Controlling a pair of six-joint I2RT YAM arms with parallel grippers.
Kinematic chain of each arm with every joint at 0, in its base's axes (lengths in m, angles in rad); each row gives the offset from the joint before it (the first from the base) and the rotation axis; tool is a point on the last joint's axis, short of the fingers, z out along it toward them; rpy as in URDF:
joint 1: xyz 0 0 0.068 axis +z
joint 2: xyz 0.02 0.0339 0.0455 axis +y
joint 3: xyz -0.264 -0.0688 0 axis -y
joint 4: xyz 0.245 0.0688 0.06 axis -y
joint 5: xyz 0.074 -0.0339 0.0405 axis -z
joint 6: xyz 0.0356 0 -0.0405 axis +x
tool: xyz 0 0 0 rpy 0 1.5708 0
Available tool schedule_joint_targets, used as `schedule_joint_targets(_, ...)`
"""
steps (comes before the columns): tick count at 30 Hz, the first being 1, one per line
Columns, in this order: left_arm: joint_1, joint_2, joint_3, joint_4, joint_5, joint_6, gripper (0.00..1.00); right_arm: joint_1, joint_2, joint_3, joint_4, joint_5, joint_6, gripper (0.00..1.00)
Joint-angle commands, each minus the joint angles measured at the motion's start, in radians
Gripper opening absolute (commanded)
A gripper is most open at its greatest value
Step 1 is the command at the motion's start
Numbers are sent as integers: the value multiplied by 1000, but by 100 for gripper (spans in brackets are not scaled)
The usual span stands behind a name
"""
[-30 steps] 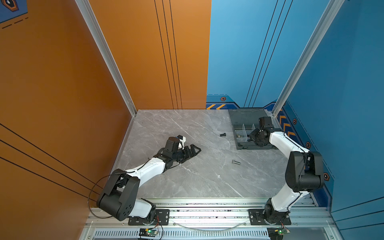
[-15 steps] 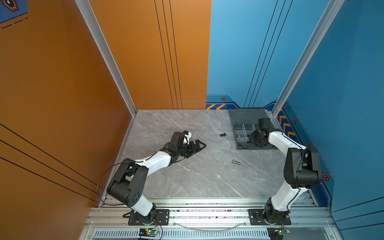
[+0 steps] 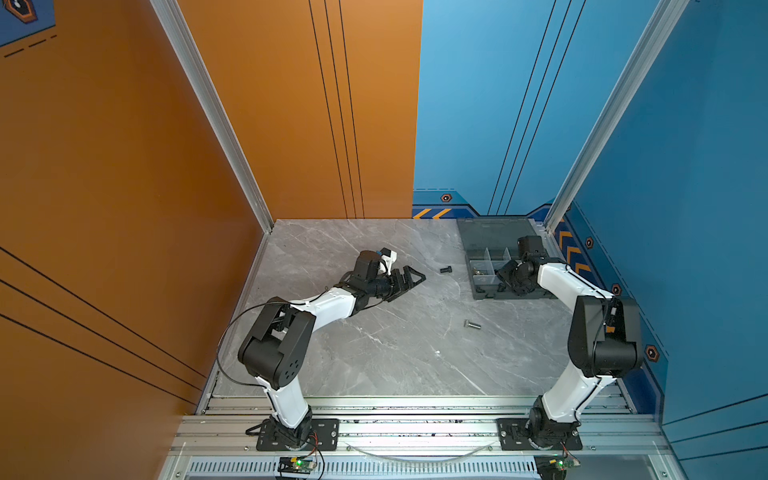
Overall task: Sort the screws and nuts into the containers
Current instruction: 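Open the right gripper to drop the bolt into a compartment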
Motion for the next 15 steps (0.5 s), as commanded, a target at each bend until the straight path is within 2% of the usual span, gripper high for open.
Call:
schedule_joint_targets(1,-16,27,40,51,43,-27,98,2,-68,-7,39,-59,-49,46)
schedule_joint_targets(5,-18,36,25,104,51,-60,98,25,-88,35,14,-115,-93,47)
schedule_joint_targets(8,-19,37,19,135,55,-85,98,58,-73,109,-21,-151,-207,47)
schedule_joint_targets(11,-19,29,-13,137,57,-92,98,83,-12,240,-106,-225,-388,49)
schedule_joint_targets(13,-19,24,-19,138,57,-95,98,102,53,355,-209,-275,-572,50)
schedule_joint_targets(15,-18,20,-23,137,57,-97,98,119,117,468,-313,-252,-716,50)
